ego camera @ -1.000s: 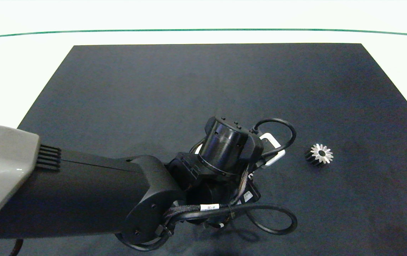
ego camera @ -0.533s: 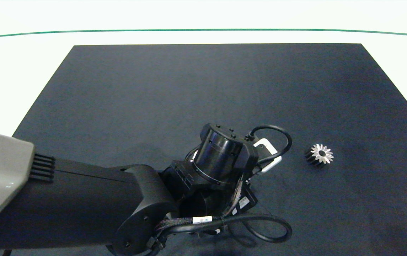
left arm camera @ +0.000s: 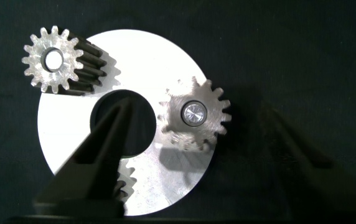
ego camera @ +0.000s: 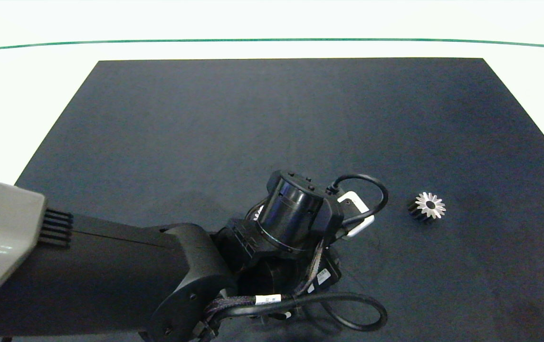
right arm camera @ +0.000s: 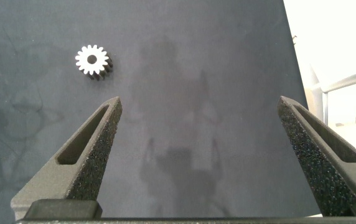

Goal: Remove an incorrectly installed larger gear and replace it with the correct smaller gear

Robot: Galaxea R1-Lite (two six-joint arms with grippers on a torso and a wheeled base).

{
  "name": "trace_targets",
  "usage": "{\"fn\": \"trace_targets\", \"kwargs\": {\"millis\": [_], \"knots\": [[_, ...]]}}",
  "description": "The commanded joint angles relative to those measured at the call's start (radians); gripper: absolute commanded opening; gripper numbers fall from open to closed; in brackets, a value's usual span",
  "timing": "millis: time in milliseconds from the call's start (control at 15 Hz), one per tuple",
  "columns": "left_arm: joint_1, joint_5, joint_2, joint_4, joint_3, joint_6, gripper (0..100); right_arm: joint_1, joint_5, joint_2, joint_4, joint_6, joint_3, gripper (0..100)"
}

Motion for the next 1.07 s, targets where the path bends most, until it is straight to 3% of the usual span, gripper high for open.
{"fn": "trace_targets", "kwargs": {"millis": [67, 267, 400, 800, 933, 1000, 1067], "knots": [[0.001, 0.002, -0.047, 0.001, 0.018, -0.002, 100, 0.000, -0.002, 0.002, 0.002, 0.000, -0.005, 100], [0.019, 0.002, -0.132, 0.001, 0.089, -0.013, 100, -0.003, -0.002, 0.000, 0.002, 0.006, -0.003, 100], [0.076, 0.002, -0.212, 0.001, 0.157, -0.028, 100, -0.007, -0.002, -0.010, 0.010, 0.017, 0.001, 100], [0.306, 0.002, -0.543, 0.018, 0.428, -0.023, 100, -0.075, -0.002, -0.015, 0.023, 0.019, 0.004, 100], [0.377, 0.002, -0.643, 0.089, 0.453, -0.025, 100, -0.093, -0.004, -0.026, 0.023, 0.017, 0.009, 100], [0.460, 0.002, -0.762, 0.230, 0.445, -0.028, 100, -0.113, -0.004, -0.041, 0.023, 0.011, 0.009, 100], [0.515, 0.002, -0.842, 0.305, 0.445, -0.028, 100, -0.128, -0.004, -0.050, 0.026, 0.011, 0.010, 100]]}}
